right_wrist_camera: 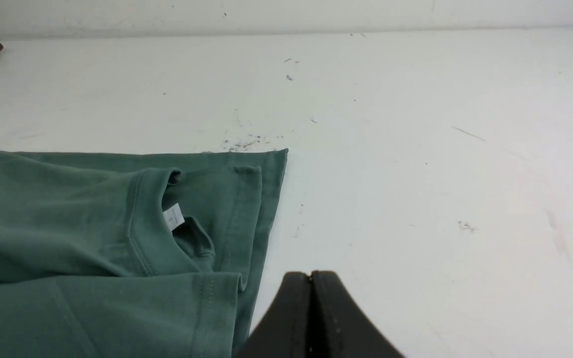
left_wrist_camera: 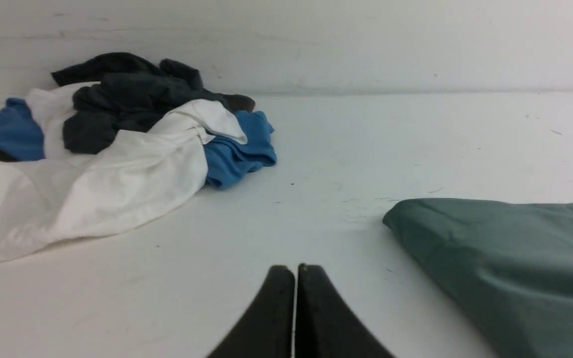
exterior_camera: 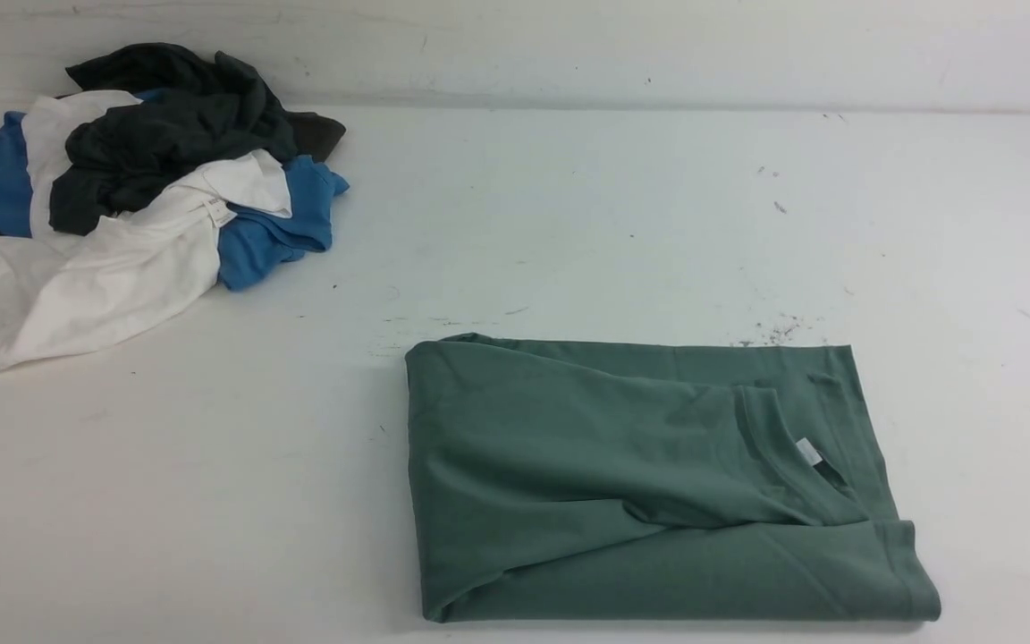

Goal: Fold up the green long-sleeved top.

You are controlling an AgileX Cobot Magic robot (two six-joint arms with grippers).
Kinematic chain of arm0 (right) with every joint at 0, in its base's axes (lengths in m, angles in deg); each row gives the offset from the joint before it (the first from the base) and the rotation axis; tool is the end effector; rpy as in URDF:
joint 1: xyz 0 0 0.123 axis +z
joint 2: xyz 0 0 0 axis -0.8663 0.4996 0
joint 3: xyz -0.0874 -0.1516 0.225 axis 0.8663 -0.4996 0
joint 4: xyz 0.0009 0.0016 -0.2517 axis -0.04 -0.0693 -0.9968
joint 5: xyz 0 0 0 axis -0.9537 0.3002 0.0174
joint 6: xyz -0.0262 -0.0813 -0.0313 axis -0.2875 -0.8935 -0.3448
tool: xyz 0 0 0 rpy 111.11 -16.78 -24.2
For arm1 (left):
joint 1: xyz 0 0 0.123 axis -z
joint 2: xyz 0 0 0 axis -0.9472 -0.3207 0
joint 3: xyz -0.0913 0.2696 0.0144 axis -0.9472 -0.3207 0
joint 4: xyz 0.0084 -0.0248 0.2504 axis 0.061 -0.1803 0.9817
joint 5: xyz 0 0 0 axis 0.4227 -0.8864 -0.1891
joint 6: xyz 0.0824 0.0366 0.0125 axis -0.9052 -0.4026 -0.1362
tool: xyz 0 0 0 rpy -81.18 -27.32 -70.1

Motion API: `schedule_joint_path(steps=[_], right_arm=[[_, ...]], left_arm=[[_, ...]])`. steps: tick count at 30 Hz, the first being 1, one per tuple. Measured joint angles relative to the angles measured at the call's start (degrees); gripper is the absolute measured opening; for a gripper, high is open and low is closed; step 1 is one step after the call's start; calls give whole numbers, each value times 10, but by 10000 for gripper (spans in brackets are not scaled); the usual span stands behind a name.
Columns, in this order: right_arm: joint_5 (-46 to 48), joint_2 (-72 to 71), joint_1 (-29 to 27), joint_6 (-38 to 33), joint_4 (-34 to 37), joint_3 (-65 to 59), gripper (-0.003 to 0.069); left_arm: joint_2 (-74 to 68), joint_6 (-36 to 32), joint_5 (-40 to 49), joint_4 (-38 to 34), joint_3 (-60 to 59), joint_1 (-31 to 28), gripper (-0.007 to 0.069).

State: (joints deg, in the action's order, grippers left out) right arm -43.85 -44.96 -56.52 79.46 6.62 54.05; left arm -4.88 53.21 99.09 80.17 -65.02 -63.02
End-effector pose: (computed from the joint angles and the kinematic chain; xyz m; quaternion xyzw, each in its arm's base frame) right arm 0.0525 -0.0002 0.1732 0.0072 0.8036 0.0182 0.5949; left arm 0.0514 -0.0089 0.2124 0.0273 0.7463 -0.0816 0.6600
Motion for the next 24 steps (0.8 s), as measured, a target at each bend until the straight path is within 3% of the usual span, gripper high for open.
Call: schedule_joint_path(steps=[6, 11, 24], right_arm=[[0, 0, 0, 0, 0, 0, -14], [0, 0, 0, 0, 1, 0, -14], [0, 0, 0, 0, 1, 0, -14]], left_arm=[[6, 0, -7, 1, -56, -7, -4], [6, -1, 40, 1, -57, -7, -4], [6, -12, 48, 1, -56, -35, -4]])
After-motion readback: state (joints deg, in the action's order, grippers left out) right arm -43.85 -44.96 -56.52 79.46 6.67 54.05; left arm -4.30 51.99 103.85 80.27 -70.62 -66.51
